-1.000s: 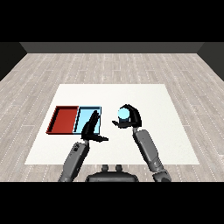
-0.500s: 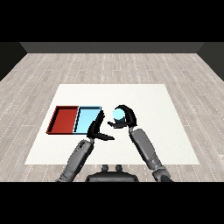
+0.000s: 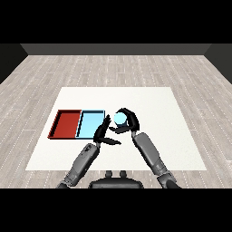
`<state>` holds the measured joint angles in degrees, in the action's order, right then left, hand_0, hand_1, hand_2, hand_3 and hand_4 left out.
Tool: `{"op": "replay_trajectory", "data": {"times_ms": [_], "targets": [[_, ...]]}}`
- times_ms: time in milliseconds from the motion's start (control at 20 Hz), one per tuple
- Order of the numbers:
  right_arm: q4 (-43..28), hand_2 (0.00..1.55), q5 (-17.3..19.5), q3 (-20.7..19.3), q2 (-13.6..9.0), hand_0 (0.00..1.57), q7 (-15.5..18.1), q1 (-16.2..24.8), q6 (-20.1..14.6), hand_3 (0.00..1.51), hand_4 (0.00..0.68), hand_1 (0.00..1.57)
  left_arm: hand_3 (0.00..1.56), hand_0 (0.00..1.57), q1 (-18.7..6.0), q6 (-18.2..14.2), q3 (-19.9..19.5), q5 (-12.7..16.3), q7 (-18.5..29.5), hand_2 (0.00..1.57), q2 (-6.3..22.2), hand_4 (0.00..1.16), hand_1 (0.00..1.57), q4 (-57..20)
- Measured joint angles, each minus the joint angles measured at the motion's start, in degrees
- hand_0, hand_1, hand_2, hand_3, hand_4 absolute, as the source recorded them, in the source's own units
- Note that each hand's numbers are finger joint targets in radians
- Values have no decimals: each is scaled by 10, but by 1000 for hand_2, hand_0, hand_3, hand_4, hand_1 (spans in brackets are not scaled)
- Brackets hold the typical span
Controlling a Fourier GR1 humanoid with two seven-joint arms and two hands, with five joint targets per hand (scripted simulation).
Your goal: Pick the blue can and put it in the blue box
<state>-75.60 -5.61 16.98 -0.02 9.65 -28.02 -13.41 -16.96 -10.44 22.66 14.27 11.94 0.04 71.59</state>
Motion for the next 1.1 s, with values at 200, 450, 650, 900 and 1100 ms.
{"op": "replay_trajectory", "data": {"times_ms": [200, 450, 650, 900, 1100], "targets": [[1, 1459, 2, 11, 0, 1434, 10, -1, -4, 1418, 626, 1434, 0, 0, -32, -17, 12, 17, 8, 0, 0, 0, 0, -30], [-17, 1471, 7, 29, 0, 1436, 10, 17, -8, 1425, 615, 1436, 0, 0, -46, -17, 18, 32, 28, 0, 0, 0, 0, -57], [-13, 1465, -9, 47, 0, 1479, 16, 14, -16, 1415, 598, 1479, 0, 0, -43, -21, 25, 31, 26, 0, 2, 0, 0, -51], [1, 1459, -22, 58, 0, 1452, 16, 0, -21, 1411, 574, 1452, 0, 0, -56, -33, 37, 34, 21, 0, 0, 0, 0, -52], [6, 1446, -34, 88, 0, 1460, 23, -3, -44, 1396, 556, 1460, 0, 0, -67, -26, 36, 46, 31, 0, 0, 0, 0, -62]]}}
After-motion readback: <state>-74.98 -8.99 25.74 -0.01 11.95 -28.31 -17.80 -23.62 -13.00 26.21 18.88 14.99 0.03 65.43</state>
